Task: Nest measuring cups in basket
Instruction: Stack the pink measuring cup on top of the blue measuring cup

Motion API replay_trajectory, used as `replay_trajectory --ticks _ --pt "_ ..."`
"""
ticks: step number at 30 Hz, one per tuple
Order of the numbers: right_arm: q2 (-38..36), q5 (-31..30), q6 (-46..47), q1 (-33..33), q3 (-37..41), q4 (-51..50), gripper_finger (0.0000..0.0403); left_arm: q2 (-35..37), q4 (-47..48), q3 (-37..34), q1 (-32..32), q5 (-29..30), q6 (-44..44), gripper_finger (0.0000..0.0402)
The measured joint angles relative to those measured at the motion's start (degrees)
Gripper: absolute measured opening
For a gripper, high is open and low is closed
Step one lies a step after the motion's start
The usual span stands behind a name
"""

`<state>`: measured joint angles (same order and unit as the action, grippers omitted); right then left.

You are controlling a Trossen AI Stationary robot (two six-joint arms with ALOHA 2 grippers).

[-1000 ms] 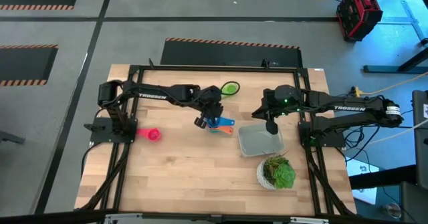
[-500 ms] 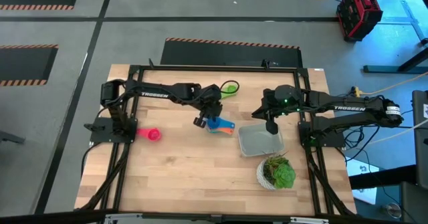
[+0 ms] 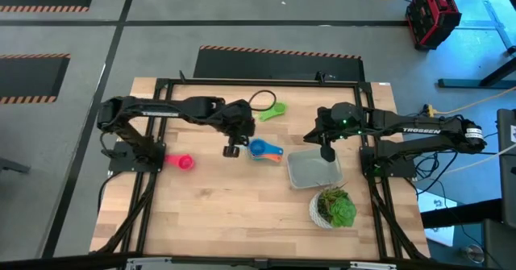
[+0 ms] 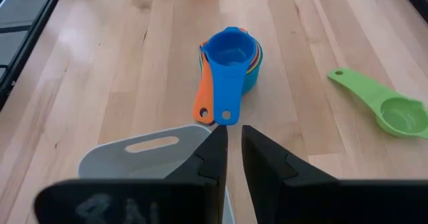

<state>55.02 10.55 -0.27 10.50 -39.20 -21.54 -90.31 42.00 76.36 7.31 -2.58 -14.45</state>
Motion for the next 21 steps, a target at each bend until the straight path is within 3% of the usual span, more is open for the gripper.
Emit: replay_trajectory --ticks 6,12,21 --pt "0.0 0.0 -0.1 0.0 0.0 -0.1 0.0051 5.9 13.1 0.0 -1.8 0.0 12.4 0.0092" --pt "0.0 0.0 -0.2 0.0 0.0 -0.2 0.0051 8.0 29.9 0.0 -5.0 2.4 14.3 0.0092" --pt "0.0 0.0 -0.2 0.0 0.0 -0.5 0.0051 7.6 35.3 -0.2 -9.1 5.5 13.9 0.0092"
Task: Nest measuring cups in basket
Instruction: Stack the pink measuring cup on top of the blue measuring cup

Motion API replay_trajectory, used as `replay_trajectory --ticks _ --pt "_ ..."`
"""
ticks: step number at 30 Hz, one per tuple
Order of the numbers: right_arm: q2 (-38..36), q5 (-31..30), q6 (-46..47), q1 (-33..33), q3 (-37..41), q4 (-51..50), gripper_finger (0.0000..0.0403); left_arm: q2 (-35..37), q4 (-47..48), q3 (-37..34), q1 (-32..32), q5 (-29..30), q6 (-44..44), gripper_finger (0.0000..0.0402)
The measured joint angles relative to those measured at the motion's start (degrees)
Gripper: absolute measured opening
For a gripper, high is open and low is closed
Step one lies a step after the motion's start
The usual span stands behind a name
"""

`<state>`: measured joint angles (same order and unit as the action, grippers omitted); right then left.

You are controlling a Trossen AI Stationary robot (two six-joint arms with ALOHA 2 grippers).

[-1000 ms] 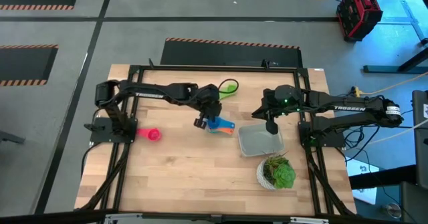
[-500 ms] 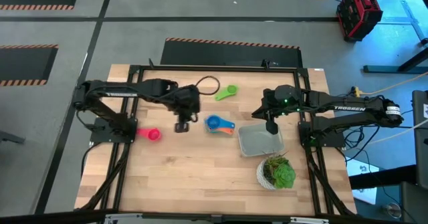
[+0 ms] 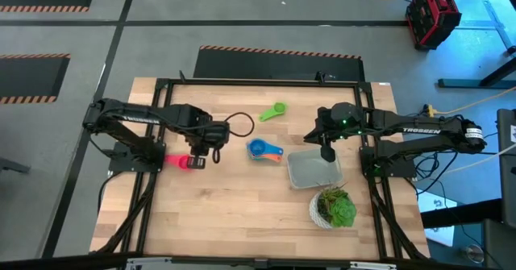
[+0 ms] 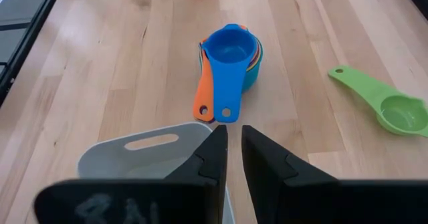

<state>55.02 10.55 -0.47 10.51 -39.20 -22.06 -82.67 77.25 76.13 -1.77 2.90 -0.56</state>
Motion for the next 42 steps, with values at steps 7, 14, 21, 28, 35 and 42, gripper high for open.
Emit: replay_trajectory --ticks 7,14,21,28,35,42 --pt "0.0 0.0 0.0 0.0 0.0 0.0 0.0051 -0.1 0.3 -9.5 -1.3 -0.7 -0.4 0.0092" --pt "0.0 0.0 0.0 0.0 0.0 0.0 0.0051 -0.1 -2.8 -18.4 -1.3 2.2 -6.7 0.0092" --pt "0.0 0.0 0.0 0.0 0.0 0.0 0.0051 -0.1 -9.1 -24.6 -1.3 2.4 -10.7 0.0092" --pt "0.0 0.0 0.0 0.0 0.0 0.0 0.0051 -0.1 -15.0 -28.8 -1.3 2.4 -15.8 0.0092" --pt "0.0 0.0 0.0 0.0 0.0 0.0 0.0051 -0.1 -18.7 -31.9 -1.3 2.4 -18.0 0.0092" --pt "0.0 0.0 0.0 0.0 0.0 0.0 0.0051 -0.1 -23.1 -34.7 -1.3 2.3 -18.1 0.0092"
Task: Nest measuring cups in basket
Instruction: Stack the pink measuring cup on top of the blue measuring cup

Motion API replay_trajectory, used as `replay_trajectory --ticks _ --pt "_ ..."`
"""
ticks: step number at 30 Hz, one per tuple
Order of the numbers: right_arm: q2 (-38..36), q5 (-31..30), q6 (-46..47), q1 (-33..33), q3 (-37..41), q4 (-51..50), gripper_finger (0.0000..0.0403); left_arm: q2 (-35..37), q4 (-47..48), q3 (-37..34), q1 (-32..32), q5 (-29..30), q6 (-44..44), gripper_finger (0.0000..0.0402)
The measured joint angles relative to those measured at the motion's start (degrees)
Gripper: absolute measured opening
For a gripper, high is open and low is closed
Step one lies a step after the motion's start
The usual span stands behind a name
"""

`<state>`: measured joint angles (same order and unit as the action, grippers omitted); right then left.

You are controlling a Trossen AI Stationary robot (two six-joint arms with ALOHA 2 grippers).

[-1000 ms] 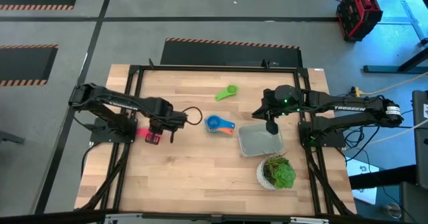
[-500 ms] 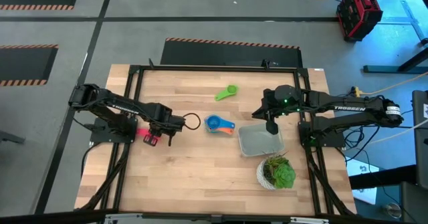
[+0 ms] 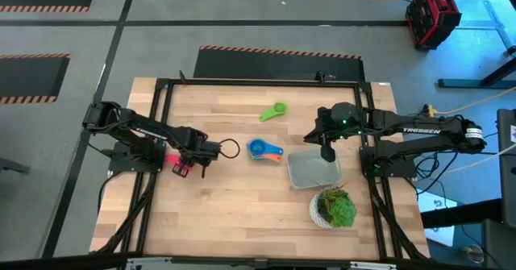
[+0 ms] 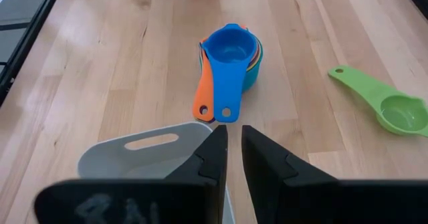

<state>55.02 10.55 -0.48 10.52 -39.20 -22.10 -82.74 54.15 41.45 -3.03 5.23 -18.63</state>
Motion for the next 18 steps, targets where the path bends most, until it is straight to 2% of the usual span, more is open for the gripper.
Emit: replay_trajectory --ticks 6,12,18 --pt "0.0 0.0 0.0 0.0 0.0 0.0 0.0051 0.0 -1.0 -0.2 0.0 -0.4 0.9 0.0077" --pt "0.0 0.0 0.0 0.0 0.0 0.0 0.0051 0.0 -1.3 -0.2 0.0 -0.5 2.4 0.0014" --pt "0.0 0.0 0.0 0.0 0.0 0.0 0.0051 0.0 -1.3 0.5 0.2 -0.2 4.7 0.0011"
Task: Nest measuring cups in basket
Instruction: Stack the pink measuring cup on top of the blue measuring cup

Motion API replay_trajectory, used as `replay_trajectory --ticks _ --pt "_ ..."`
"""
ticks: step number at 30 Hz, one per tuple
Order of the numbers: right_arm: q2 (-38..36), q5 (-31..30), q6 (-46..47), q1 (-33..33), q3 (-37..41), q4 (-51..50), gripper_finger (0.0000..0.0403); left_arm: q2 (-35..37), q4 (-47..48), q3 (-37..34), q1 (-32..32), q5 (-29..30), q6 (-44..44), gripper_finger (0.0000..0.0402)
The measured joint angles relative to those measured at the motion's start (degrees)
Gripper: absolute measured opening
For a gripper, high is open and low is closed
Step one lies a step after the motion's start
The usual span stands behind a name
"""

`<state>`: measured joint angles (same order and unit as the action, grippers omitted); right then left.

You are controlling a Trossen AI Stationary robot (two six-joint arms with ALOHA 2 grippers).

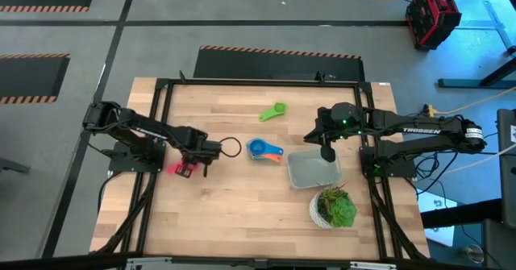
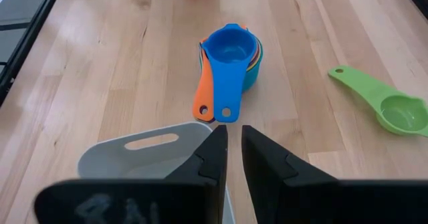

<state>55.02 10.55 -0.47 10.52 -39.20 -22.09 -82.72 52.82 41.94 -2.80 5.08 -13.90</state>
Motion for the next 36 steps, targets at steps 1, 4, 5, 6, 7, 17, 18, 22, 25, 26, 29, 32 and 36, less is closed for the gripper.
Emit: replay_trajectory --ticks 1,4,5,6,7,17,18,22,25,26,29,32,36 --pt "0.0 0.0 0.0 0.0 0.0 0.0 0.0051 0.0 -0.6 0.3 0.3 0.0 2.1 0.0009" --pt "0.0 0.0 0.0 0.0 0.0 0.0 0.0051 0.0 -4.1 1.1 1.7 0.1 11.8 0.0006" --pt "0.0 0.0 0.0 0.0 0.0 0.0 0.0051 0.0 -5.3 1.3 2.3 0.1 15.4 0.0006" --pt "0.0 0.0 0.0 0.0 0.0 0.0 0.0051 0.0 -6.5 1.5 2.9 0.2 19.1 0.0006" --pt "0.0 0.0 0.0 0.0 0.0 0.0 0.0051 0.0 -7.6 1.8 3.5 0.2 22.5 0.0006" --pt "0.0 0.0 0.0 0.0 0.0 0.0 0.0051 0.0 -13.1 4.9 7.7 0.2 52.9 0.0003" --pt "0.0 0.0 0.0 0.0 0.0 0.0 0.0051 0.0 -14.1 5.1 7.9 0.2 55.1 0.0003" --pt "0.0 0.0 0.1 0.0 0.0 0.0 0.0051 0.0 -17.4 5.9 8.7 -1.3 60.3 0.0003" --pt "0.0 0.0 0.3 0.0 0.0 0.1 0.0051 0.0 -20.4 6.5 9.4 -3.8 61.8 0.0003" --pt "0.0 0.0 0.3 0.0 0.0 0.1 0.0051 0.0 -20.6 6.9 9.6 -4.7 61.9 0.0003" --pt "0.0 0.0 0.3 0.0 0.0 1.2 0.0051 0.0 -21.1 9.1 10.0 -6.7 61.8 0.0003" --pt "0.0 0.0 0.4 0.0 0.0 2.3 0.0051 0.0 -21.5 11.6 10.0 -7.7 61.6 0.0003" --pt "0.0 0.0 2.2 0.0 0.0 4.0 0.0051 0.0 -24.4 14.9 10.1 -7.4 60.3 0.0003"
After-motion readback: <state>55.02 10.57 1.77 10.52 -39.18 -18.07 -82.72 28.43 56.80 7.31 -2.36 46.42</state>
